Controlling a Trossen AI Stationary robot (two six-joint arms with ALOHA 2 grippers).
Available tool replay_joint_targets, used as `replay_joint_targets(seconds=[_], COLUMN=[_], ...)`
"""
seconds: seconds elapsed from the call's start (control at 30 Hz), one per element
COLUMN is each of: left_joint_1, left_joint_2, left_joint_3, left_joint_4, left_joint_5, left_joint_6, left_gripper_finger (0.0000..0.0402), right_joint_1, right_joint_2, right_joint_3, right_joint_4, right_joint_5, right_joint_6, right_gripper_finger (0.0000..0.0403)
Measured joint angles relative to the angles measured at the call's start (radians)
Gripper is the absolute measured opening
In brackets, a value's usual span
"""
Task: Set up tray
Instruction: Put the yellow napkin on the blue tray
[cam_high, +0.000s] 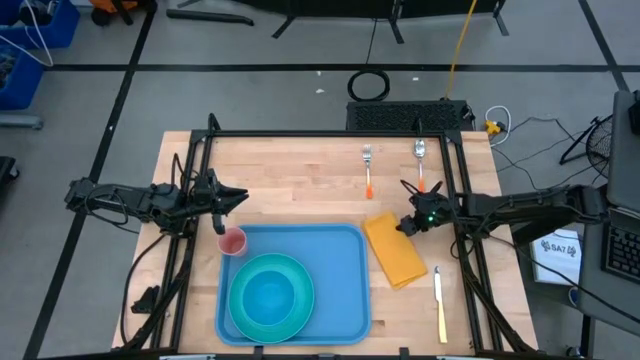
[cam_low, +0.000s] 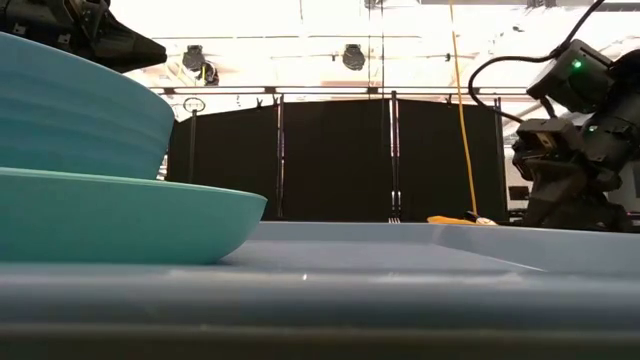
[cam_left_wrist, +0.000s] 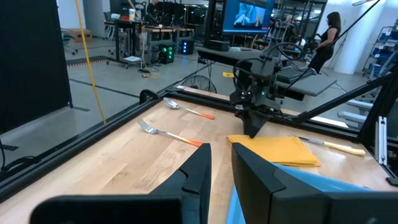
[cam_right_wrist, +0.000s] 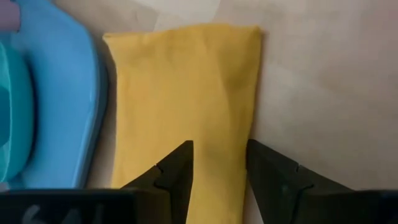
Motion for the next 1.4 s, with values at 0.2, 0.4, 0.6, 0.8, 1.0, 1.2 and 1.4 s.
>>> replay_joint_targets(seconds=[0.2,0.4,0.6,0.8,1.0,1.2,1.4], left_joint_1=[0.000,0.000,0.000,0.000,0.000,0.000,0.000], left_joint_2=[0.000,0.000,0.000,0.000,0.000,0.000,0.000], left_joint_3=[0.000,0.000,0.000,0.000,0.000,0.000,0.000], left_joint_4=[0.000,0.001,0.001,0.005,0.006,0.006,0.007], left_joint_5=[0.000,0.000,-0.001,-0.003,-0.003,-0.003,-0.003], left_joint_6=[-0.001,0.000,0.001,0.008,0.008,0.009,0.017], left_gripper_finger=[0.0067,0.0067,0.0067,0.0067,0.0067,0.0067,0.0067], right_joint_1=[0.042,0.078,0.109,0.134,0.160,0.164,0.170], right_joint_2=[0.003,0.003,0.063,0.173,0.243,0.277,0.322], right_joint_3=[-0.003,-0.003,-0.001,0.001,0.000,0.000,0.001], right_joint_4=[0.090,0.119,0.088,0.210,0.311,0.328,0.327], right_joint_5=[-0.053,-0.058,-0.053,-0.058,-0.078,-0.048,0.023], right_joint_6=[0.049,0.083,0.114,0.119,0.137,0.116,0.011], right_gripper_finger=[0.0139,0.0139,0.0139,0.0139,0.0139,0.0118,0.0015])
